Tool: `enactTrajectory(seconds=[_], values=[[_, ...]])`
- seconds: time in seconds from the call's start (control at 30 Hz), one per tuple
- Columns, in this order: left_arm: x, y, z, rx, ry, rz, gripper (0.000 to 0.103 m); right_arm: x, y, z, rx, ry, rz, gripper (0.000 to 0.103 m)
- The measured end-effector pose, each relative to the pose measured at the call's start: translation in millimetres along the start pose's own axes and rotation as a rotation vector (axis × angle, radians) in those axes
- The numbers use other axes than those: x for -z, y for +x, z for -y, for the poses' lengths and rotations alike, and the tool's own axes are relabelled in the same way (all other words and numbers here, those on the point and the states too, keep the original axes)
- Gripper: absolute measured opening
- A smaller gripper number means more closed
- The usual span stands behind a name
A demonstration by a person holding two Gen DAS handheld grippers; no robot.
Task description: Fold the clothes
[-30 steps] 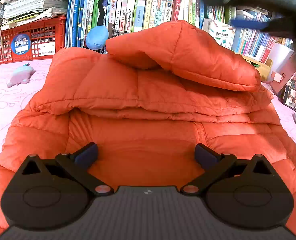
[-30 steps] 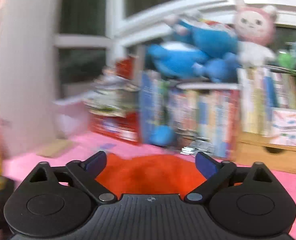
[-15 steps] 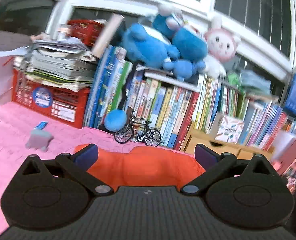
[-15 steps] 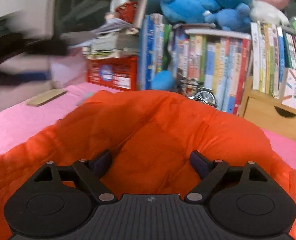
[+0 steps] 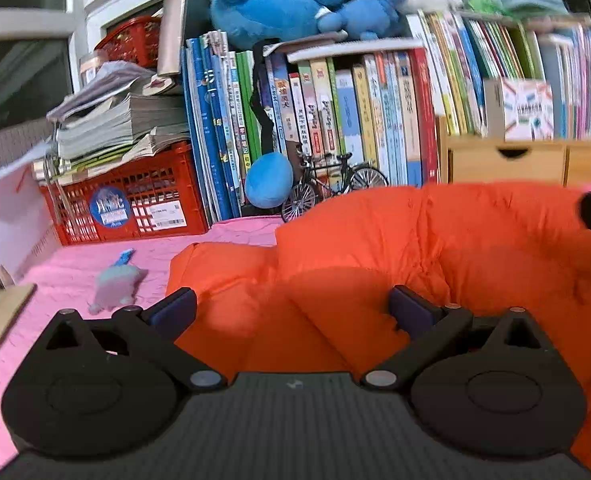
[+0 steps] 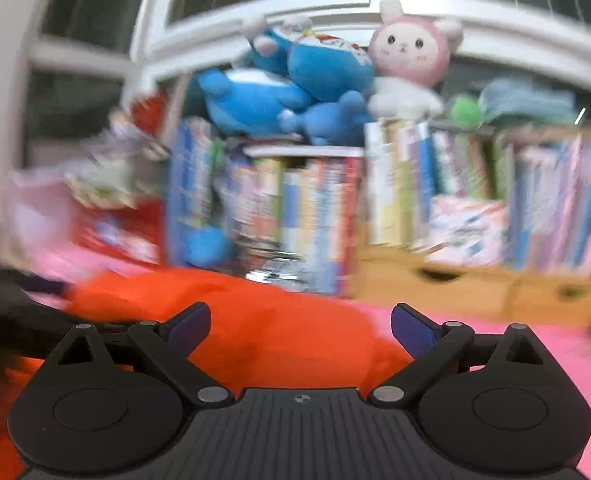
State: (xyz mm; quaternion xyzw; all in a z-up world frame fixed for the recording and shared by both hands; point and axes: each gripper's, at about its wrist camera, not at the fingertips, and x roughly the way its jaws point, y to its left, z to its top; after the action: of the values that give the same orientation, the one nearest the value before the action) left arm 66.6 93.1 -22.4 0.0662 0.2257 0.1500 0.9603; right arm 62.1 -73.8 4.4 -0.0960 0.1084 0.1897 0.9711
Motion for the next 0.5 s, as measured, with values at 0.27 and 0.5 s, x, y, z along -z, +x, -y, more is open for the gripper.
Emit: enactTrajectory(seconds=[0.27,0.5], values=[[7.7,24.5,0.5,0.009,0.011,-0.108,0.103,28.3,45.0,-11.7,0.039,-0.078,-0.211,0.100],[-14.7,-16.4,-29.0,0.027,-0.084,0.015,0.094,24.6,31.7,-5.3,-0.023,-0.139,-0.218,0.100]])
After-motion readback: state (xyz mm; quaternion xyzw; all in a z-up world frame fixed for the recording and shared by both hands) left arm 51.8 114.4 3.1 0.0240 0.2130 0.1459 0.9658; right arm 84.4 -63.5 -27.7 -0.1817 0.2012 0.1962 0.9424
